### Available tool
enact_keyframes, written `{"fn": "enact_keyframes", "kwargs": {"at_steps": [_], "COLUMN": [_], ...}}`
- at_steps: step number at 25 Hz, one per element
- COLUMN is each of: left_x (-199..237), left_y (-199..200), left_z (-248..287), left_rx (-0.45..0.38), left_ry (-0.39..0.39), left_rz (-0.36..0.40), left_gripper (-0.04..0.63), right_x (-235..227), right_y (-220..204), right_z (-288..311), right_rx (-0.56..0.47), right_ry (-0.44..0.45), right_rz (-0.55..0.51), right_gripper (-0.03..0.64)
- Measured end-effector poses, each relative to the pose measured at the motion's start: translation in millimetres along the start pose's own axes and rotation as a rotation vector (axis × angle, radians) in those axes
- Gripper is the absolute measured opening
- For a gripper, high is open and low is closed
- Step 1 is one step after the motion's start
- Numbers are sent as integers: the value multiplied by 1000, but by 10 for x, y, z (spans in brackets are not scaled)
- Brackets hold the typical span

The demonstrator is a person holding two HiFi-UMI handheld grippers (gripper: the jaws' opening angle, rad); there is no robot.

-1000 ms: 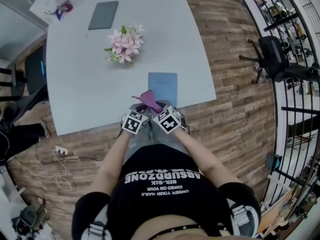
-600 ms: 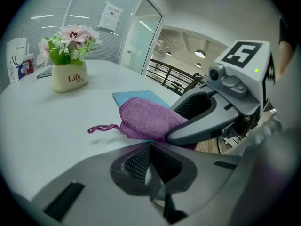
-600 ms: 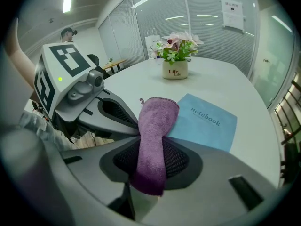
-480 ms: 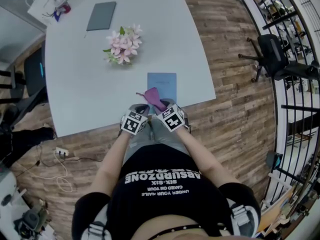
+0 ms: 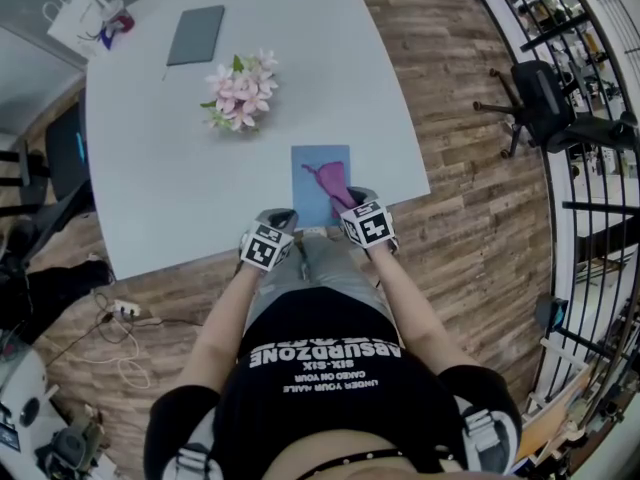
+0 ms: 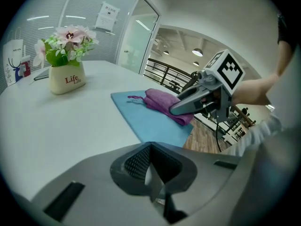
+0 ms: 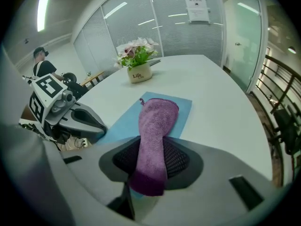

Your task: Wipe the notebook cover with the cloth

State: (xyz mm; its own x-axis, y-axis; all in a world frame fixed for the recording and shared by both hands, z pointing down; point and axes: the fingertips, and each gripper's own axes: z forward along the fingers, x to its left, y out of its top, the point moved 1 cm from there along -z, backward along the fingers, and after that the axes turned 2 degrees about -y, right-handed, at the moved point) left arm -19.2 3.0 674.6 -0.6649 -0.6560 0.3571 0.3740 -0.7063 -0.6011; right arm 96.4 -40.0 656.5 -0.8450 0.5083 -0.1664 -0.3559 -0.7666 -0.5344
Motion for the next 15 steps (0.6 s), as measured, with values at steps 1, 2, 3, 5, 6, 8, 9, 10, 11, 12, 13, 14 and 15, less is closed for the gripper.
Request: {"fn": "enact_keyframes", "kwargs": {"at_steps": [1,2,3,5,6,8,9,10,11,12,13,14,15], "left_x": [4,8,11,13,13,10,8,5,2,1,1,2,4], "left_y": [3,6,7,3,2,5,7,8,9,9,7,5,2], "left_z": [1,1,0,-3,-4,-2,-1,-1,-2,-3,-4,-5,-5], "left_rx": [1,1,2,3,2,1,1,1,1,0,0,-1,0], "left_ry": [0,0,1,1,0,-2,-2,-1,1,3,4,5,6], "left_rz": [2,4,5,6,6,5,5,6,7,7,8,8,9], "left_gripper": [15,15,15,15,15,15,15,15,15,15,15,15,15], "right_x": [-53,-99,-136,-177,-186,-198,-205,-213,-221,-226,-228,-227,-224], "right_y": [-9,-19,-33,-76,-100,-143,-162,-180,-198,-215,-228,-239,-250], "right_z": [-15,-31,-52,-93,-108,-132,-146,-161,-174,-185,-193,-199,-203], "right_rx": [-4,-9,-12,-14,-17,-24,-28,-30,-31,-32,-32,-31,-29], "right_ry": [-10,-20,-29,-44,-50,-60,-64,-68,-70,-72,-74,-75,-76], "right_rz": [13,25,35,48,53,62,68,76,86,94,101,104,106], "right_gripper": [146,146,146,146,146,146,146,146,146,146,146,146,146]}}
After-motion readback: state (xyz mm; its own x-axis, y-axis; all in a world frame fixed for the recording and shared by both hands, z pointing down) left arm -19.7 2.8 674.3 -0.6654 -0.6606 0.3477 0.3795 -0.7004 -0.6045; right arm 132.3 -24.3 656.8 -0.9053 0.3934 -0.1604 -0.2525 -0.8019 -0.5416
